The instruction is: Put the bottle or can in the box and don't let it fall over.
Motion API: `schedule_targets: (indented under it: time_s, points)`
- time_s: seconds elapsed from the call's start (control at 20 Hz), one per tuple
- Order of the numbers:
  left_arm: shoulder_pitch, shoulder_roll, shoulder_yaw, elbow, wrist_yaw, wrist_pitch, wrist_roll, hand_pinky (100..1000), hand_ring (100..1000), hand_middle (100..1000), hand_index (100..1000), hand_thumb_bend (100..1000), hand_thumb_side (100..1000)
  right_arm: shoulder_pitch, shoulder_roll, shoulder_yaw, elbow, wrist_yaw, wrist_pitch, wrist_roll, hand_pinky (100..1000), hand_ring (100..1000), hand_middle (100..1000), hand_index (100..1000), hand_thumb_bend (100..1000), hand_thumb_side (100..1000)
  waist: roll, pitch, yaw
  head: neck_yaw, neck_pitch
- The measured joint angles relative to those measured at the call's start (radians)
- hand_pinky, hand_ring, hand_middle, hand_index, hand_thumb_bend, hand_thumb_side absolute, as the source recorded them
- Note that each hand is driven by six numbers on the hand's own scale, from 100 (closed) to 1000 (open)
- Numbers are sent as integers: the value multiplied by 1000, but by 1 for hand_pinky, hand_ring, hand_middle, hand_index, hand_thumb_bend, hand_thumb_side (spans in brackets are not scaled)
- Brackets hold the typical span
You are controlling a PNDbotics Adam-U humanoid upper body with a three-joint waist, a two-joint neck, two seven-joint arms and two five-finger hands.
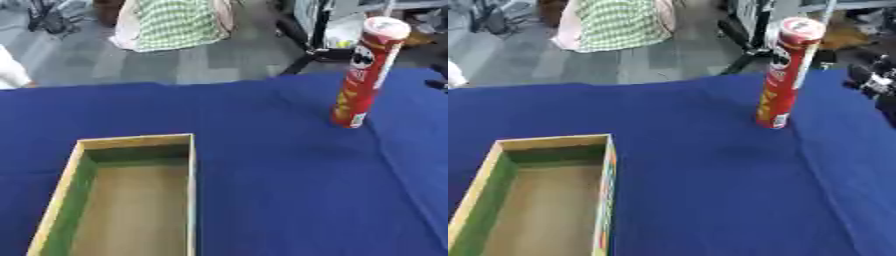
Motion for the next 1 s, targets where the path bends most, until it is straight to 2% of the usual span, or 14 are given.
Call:
schedule_targets:
  time_s: [0.5, 1.0]
  points:
    - [0, 0, 0, 0, -1, 0, 0, 928, 962, 784, 769, 100, 680, 15, -12, -10, 0, -17, -10, -5, 873, 1000, 1000, 910, 958, 339, 0, 0, 0, 1, -1]
    - [-3, 0, 0, 0, -1, -2, -3, 928, 963, 786, 769, 100, 679, -5, -17, 6, 0, 51, 7, 31, 879, 1000, 1000, 905, 992, 369, 3, 0, 6, -2, -9]
